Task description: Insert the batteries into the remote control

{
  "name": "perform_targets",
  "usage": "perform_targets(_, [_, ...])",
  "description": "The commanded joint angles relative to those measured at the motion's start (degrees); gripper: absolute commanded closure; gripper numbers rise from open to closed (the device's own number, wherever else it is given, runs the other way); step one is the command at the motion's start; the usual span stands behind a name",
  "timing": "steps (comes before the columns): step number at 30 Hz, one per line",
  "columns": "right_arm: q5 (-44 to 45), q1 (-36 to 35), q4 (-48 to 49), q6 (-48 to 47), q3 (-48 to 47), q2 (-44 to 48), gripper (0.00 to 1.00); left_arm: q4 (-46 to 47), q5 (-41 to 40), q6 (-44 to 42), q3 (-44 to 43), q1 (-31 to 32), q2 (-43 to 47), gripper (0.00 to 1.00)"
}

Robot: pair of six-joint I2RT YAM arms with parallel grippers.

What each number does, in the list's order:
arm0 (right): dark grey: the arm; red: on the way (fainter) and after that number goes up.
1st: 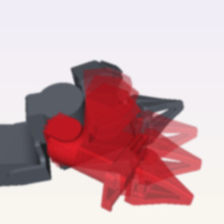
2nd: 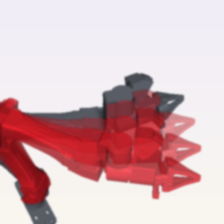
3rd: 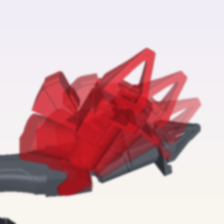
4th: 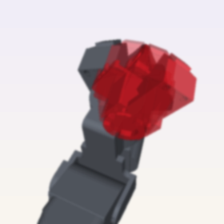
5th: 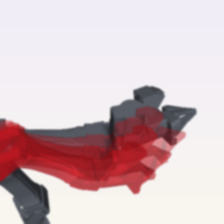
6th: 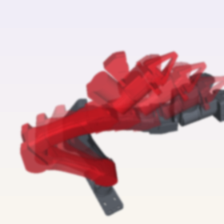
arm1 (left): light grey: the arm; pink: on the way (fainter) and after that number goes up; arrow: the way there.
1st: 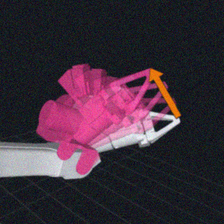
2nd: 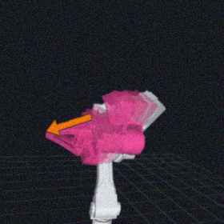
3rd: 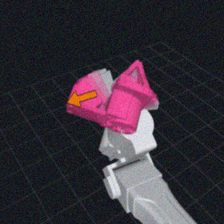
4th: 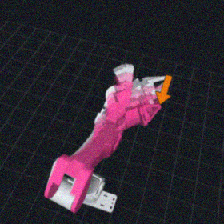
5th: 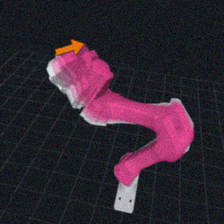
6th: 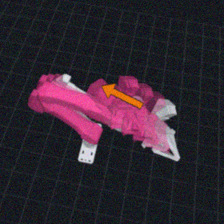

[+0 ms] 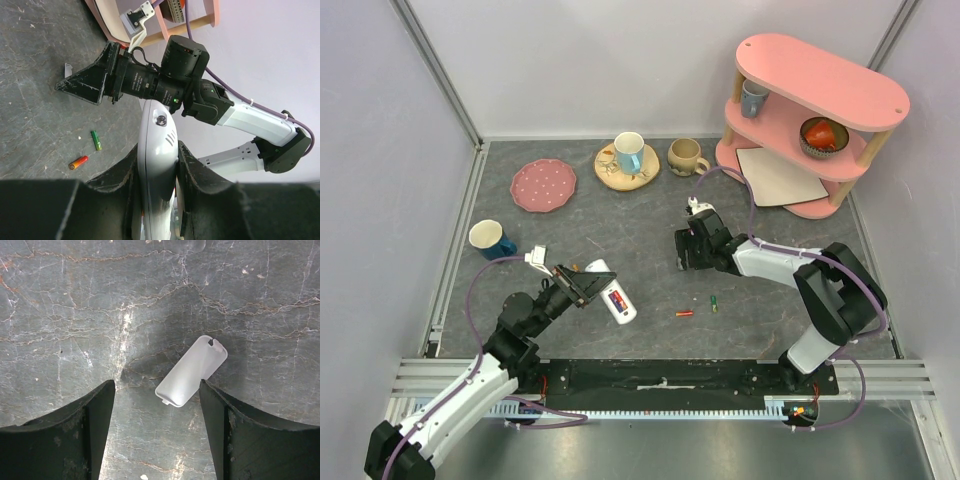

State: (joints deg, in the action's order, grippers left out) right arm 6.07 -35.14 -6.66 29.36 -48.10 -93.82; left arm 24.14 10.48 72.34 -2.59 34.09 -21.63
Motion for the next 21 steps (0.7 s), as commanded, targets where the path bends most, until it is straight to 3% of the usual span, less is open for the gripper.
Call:
perform_targets(1, [-0.5, -0.2, 2.1, 1.7, 1.5, -0.9, 0.25, 2.4, 0.0, -1.4, 6.5, -0.2, 1.1, 0.98])
perform_targets(13, [1.1, 0.0, 2.2, 3.8, 2.7, -1.0, 0.28, 1.3, 0.2, -1.1, 7.0, -0.2, 2.6, 0.98])
perform_targets(21, [2.5, 0.4, -0.8, 4.6, 1.7, -3.6, 0.45, 1.2, 0.3, -1.1, 7.1, -0.2, 3.0, 0.98])
